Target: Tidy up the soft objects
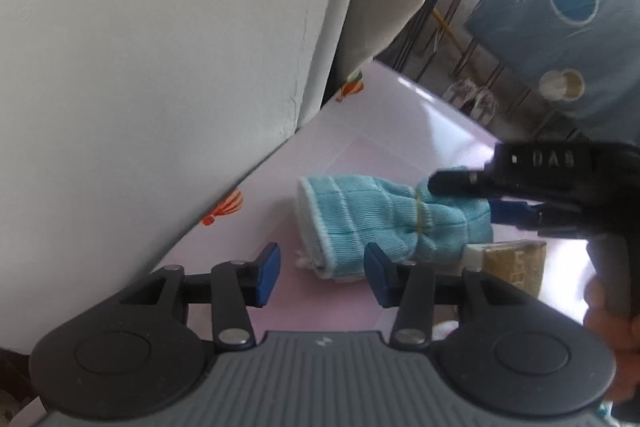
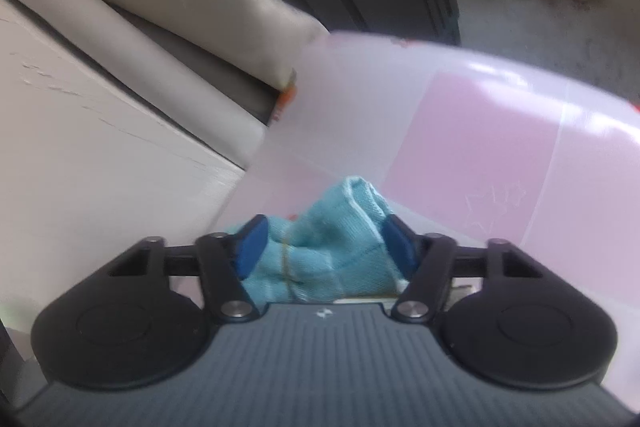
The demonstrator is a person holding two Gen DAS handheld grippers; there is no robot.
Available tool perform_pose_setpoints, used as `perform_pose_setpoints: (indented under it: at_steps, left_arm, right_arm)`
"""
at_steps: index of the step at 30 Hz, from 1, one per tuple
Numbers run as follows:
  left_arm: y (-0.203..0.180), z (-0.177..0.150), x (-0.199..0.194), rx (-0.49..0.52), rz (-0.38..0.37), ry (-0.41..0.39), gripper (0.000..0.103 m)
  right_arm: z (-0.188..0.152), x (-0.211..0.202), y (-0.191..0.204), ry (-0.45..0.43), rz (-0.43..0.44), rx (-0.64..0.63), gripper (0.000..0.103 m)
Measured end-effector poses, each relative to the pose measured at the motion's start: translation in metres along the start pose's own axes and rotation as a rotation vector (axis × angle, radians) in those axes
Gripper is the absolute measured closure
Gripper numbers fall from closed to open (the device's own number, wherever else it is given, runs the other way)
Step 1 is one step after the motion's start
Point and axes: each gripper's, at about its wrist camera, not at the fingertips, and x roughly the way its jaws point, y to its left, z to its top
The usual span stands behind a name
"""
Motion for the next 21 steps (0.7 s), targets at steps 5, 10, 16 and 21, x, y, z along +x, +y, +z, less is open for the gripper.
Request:
perform_pose_setpoints:
  at_steps: [5, 10, 16, 21]
  left_arm:
    - [-0.009, 0.001, 0.013, 0.004, 0.031, 0.03, 0.091]
    - [-0.015, -0.003, -0.005, 0.024, 0.021, -0.027, 0.094]
    - [-0.024, -0.007, -0.066, 0.065, -0.031, -0.124, 0.094]
    - [-0.022, -0.018, -0.131, 0.075, -0.119, -0.192, 0.094]
  right_arm:
    - [-0.006, 0.005, -0.001, -0.003, -0.005, 0.008, 0.084]
    - [-0.012, -0.014, 0.01, -0.039, 0.017, -0.012, 0.097]
    - [-0.02, -0.07, 0.04, -0.11, 0.015, -0.065, 0.097]
    - [-0.037, -0.14, 0.062, -0.198, 0.04, -0.068, 0.097]
